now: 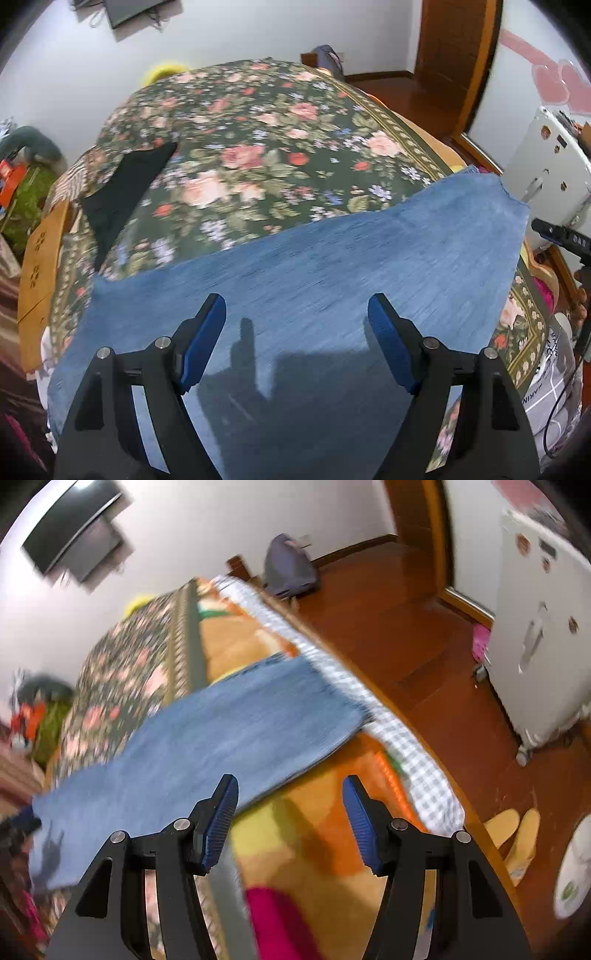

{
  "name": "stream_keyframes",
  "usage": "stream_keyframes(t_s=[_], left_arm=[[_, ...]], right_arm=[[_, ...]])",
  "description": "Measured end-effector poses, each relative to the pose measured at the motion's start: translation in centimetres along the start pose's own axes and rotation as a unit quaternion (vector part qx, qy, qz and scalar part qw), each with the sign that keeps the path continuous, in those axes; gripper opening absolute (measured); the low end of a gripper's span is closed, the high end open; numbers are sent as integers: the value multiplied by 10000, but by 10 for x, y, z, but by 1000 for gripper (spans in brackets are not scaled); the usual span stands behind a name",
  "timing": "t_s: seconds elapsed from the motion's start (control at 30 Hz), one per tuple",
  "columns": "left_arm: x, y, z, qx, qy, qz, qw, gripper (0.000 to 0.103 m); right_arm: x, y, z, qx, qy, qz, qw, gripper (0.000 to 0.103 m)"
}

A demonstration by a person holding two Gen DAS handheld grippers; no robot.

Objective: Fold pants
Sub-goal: 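Lift the leg hem with the right tool and pull it up off the bed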

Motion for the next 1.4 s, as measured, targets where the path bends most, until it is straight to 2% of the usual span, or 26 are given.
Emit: stream_keyframes(t_s=[0.13, 0.33, 0.4, 0.47, 0.53, 0.57, 0.73, 0.83, 1.0, 1.17, 1.4], left_arm=[[3, 18, 23, -77, -213, 117, 9997, 80], [-2, 27, 40, -97, -393, 201, 9990, 80], [-2, 26, 40, -121, -378, 174, 9991, 80], [-1, 25, 40, -136, -364, 134, 9992, 80], [-2, 24, 41, -137, -366, 96, 9992, 79], [-2, 24, 41, -128, -361, 90, 9992, 79], [1, 21, 33, -145, -279, 27, 9995, 79], [5, 17, 18, -185, -91, -79, 9998, 79], [10, 6, -12, -137, 260, -186, 9994, 79], [9, -13, -52, -80, 677, -320, 9972, 79], [-4, -55, -102, 98, 1176, -557, 9914, 80]], right_arm=[[0, 11, 29, 234, -153, 533, 9982, 55], [9, 12, 46, 436, -118, 788, 9959, 55], [14, 15, 46, 460, -95, 816, 9956, 49], [19, 17, 46, 469, -15, 852, 9953, 28], [24, 17, 46, 525, 5, 873, 9948, 13], [26, 16, 45, 557, 33, 880, 9946, 10], [36, 2, 26, 452, 338, 553, 9969, 7], [46, -12, -1, 597, 612, 443, 9954, 7], [59, -56, -54, 897, 1071, -50, 9902, 7], [57, -125, -102, 1399, 1369, -693, 9782, 7], [24, -216, -123, 1983, 1294, -1447, 9607, 7]])
Point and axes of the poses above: each gripper's, at about its wrist camera, not at the fingertips, and z roughly the way its jaws point, y to its right, x to its top, the point moved 8 cm from there along z, roughly the way its jaws point, and after that the axes turned 5 degrees about z, right-handed, at the moved point
